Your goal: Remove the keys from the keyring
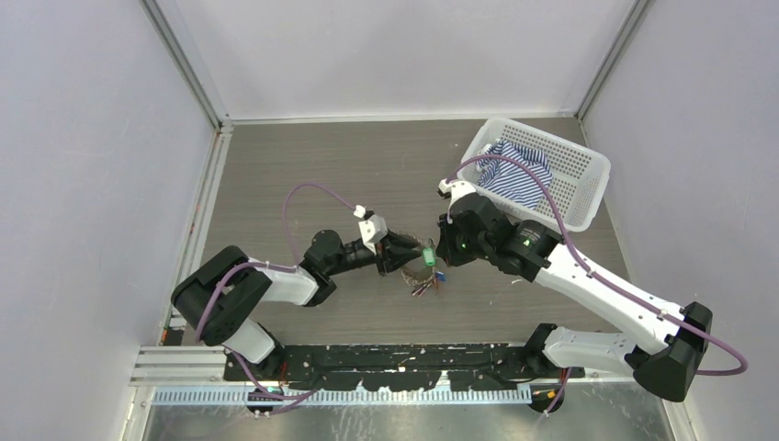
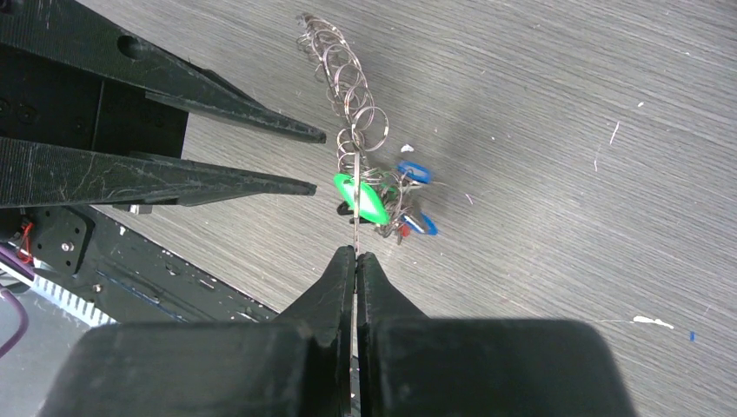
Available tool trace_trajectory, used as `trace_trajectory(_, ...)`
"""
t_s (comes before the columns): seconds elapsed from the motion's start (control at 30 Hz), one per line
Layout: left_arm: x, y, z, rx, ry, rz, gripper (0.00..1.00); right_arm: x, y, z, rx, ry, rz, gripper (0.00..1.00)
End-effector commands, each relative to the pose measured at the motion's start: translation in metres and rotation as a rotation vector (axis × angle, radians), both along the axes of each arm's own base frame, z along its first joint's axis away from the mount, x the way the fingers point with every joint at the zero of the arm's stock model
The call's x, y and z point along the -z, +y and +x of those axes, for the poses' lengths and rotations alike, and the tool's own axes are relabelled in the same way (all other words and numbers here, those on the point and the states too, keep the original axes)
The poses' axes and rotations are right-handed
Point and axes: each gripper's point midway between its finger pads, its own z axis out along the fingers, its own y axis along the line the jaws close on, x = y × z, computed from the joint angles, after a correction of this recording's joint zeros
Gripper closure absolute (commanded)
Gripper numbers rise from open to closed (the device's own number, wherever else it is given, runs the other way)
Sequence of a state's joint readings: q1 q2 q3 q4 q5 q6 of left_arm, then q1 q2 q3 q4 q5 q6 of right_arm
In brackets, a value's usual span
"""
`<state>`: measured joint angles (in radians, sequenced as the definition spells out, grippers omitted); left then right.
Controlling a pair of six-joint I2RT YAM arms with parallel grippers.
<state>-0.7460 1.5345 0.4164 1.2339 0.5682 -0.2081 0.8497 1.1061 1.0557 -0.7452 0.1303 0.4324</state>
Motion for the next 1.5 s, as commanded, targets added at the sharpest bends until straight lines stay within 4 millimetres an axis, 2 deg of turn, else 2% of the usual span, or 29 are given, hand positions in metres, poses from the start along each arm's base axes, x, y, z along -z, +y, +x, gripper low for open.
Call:
trace_trajectory(0.0, -0.018, -0.005, 0.011, -0.024, -0.089, -0.018, 0.73, -0.032, 0.011, 0.010, -0.014, -0.084, 0.078, 0.99)
trace_trajectory(0.13, -0.022, -0.003, 0.014, -0.047, -0.095, -0.009, 0.74, -0.034, 0.012, 0.011, -0.016, -0.091, 0.084, 0.99)
trace_trajectory(0.3, -0.017, 0.004, 0.023, -0.107, -0.127, 0.064, 0.78, -0.041, 0.014, 0.008, -0.031, -0.113, 0.121, 0.99)
trace_trajectory(0.53, -0.014, -0.011, 0.012, -0.097, -0.230, 0.207, 0.77, -0.052, 0.023, 0.007, -0.066, -0.160, 0.197, 0.99)
trace_trajectory(0.63, -0.017, -0.010, 0.011, -0.110, -0.246, 0.207, 0.77, -0.060, 0.025, 0.007, -0.083, -0.200, 0.241, 0.99)
trace_trajectory(0.77, -0.027, -0.007, 0.000, -0.078, -0.264, 0.188, 0.77, -0.067, 0.027, 0.008, -0.088, -0.247, 0.289, 0.99)
trace_trajectory(0.93, -0.027, 0.000, -0.010, -0.058, -0.251, 0.204, 0.75, -0.061, 0.031, 0.010, -0.076, -0.240, 0.308, 0.99)
trace_trajectory(1.27, -0.012, 0.007, -0.022, -0.056, -0.198, 0.233, 0.74, -0.046, 0.043, -0.003, -0.090, -0.187, 0.437, 0.99)
trace_trajectory(1.47, -0.002, 0.014, -0.019, -0.124, -0.183, 0.259, 0.76, -0.047, 0.045, -0.006, -0.084, -0.180, 0.492, 0.99)
